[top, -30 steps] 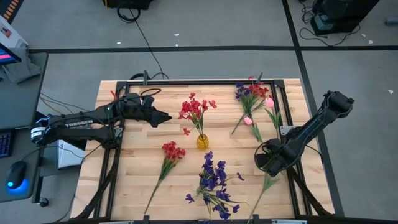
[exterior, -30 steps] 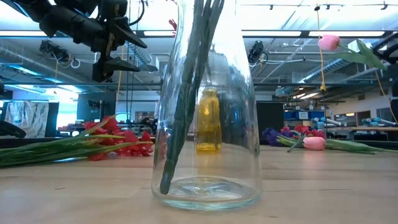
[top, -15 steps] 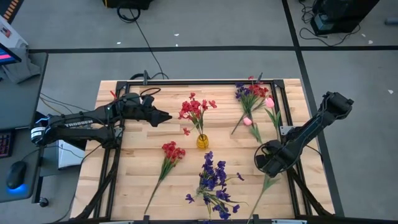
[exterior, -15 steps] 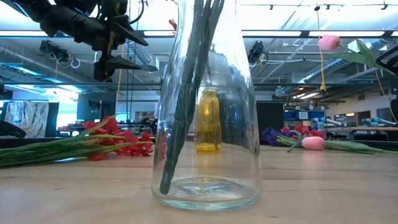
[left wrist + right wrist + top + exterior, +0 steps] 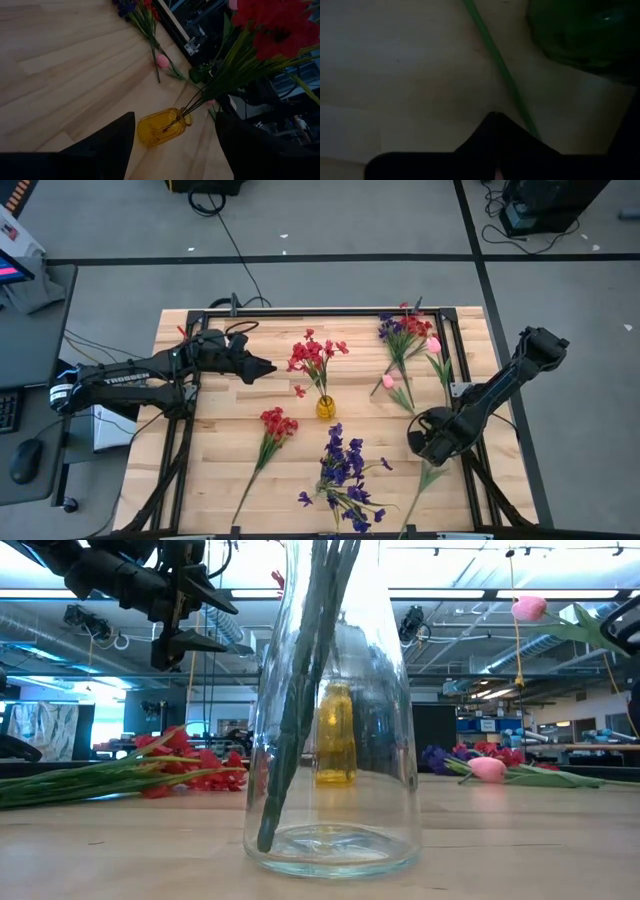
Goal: Sort flowers into vase by color
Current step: Put the bottom left pink tulip into the green vase
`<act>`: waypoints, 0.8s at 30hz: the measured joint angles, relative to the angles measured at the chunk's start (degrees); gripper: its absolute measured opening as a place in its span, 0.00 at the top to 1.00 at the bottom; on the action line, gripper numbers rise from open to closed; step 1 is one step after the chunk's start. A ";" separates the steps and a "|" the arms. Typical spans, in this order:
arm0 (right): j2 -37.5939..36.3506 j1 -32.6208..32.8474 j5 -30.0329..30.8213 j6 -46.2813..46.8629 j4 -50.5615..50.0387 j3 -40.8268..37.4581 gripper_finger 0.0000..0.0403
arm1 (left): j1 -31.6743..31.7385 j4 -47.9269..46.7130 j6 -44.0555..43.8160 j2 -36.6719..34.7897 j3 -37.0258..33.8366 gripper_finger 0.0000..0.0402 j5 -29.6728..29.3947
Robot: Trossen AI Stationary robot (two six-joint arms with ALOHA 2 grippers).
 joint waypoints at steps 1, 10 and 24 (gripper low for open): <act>0.00 0.00 0.14 -0.03 0.21 0.00 0.97 | 0.01 0.01 0.01 0.01 0.00 0.30 -0.01; -0.20 -0.05 3.57 -4.54 -2.69 1.55 0.87 | 0.00 0.01 0.18 -0.01 0.00 0.30 -0.01; -0.22 1.69 -0.51 -4.37 -10.39 2.43 0.67 | 0.01 0.01 0.06 0.01 0.00 0.30 -0.02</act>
